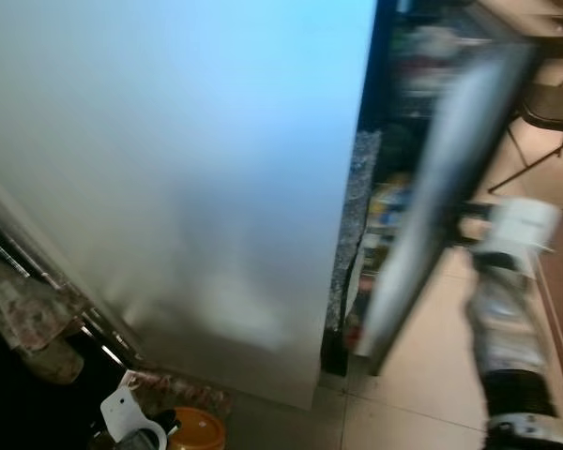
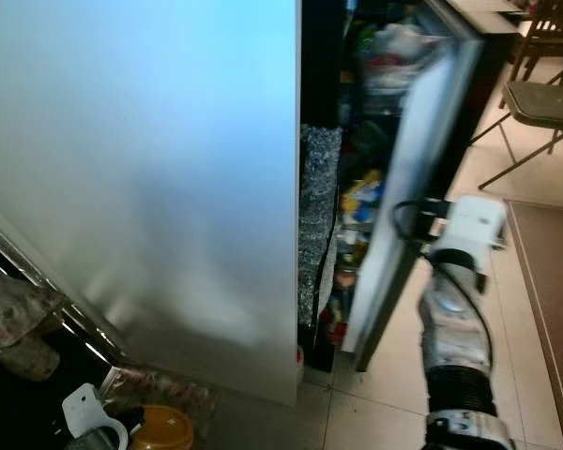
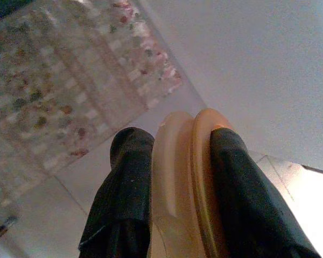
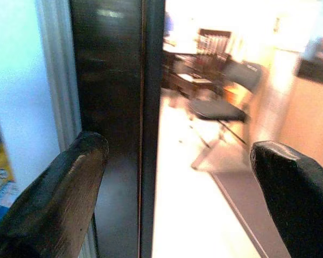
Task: Restocking fridge
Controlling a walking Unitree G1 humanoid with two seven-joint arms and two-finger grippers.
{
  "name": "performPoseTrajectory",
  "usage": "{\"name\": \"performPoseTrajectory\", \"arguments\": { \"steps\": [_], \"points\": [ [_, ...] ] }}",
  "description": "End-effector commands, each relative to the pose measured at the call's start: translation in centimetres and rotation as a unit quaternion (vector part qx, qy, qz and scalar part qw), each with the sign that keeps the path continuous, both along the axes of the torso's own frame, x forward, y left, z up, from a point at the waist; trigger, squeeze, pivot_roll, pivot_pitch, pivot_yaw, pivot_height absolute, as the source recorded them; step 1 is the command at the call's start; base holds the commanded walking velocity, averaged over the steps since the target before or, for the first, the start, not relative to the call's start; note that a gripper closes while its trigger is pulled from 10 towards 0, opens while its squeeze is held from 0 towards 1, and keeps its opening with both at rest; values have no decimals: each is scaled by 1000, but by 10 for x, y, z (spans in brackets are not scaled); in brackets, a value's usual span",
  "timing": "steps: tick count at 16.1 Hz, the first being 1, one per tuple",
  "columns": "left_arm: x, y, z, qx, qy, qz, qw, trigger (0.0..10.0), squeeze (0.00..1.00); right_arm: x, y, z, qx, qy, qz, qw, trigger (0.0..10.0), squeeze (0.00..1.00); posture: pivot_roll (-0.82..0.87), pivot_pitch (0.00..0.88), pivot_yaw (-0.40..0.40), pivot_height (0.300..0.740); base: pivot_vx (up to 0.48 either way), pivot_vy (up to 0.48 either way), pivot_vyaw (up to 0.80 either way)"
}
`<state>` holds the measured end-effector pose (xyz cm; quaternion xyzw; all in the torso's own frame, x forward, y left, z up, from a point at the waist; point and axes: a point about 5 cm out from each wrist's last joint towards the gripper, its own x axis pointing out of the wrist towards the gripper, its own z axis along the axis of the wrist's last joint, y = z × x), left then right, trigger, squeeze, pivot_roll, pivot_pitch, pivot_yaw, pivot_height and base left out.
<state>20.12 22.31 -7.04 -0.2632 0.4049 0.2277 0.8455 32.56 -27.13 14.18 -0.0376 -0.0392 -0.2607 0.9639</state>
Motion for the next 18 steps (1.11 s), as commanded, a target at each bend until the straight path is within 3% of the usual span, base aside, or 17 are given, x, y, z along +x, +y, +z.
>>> {"name": "performPoseTrajectory", "arguments": {
  "steps": [1,5,6,8,9,11,12,15,16,18],
  "points": [
    [-2,3,-1,1,8,-6,1000,10000,0,-8,-11,-28,44,49,-25,997,10000,0,-48,37,85,740,0,0,0],
    [-2,2,-1,1,7,-5,1000,10000,0,-32,-17,-91,101,160,-39,981,10000,0,-47,37,83,740,0,0,0],
    [-2,2,-1,0,7,-5,1000,10000,0,-46,-14,-114,115,203,-40,972,10000,0,-45,37,83,740,0,0,0],
    [-2,2,-1,0,7,-5,1000,10000,0,-65,-12,-140,134,258,-38,956,10000,0,-47,38,84,740,0,0,0],
    [-2,2,-1,2,9,-8,1000,10000,0,-80,-3,-160,161,304,-18,939,10000,0,-58,39,88,740,0,0,0],
    [-2,2,-1,7,14,-14,1000,10000,0,-105,14,-188,167,385,40,907,10000,0,-50,38,82,740,0,0,0],
    [-2,3,-1,9,16,-13,1000,10000,0,-118,21,-199,156,421,72,890,10000,0,-45,36,82,740,0,0,0],
    [-2,3,-1,10,18,-13,1000,10000,0,-121,22,-201,143,431,80,887,10000,0,-45,37,83,740,0,0,0],
    [-2,3,-1,11,18,-8,1000,10000,0,-141,30,-215,166,460,71,869,10000,0,-38,33,85,740,0,0,0],
    [-3,3,-1,7,21,-2,1000,10000,0,-160,43,-227,170,487,78,853,10000,0,-52,30,86,740,0,0,0]
  ]
}}
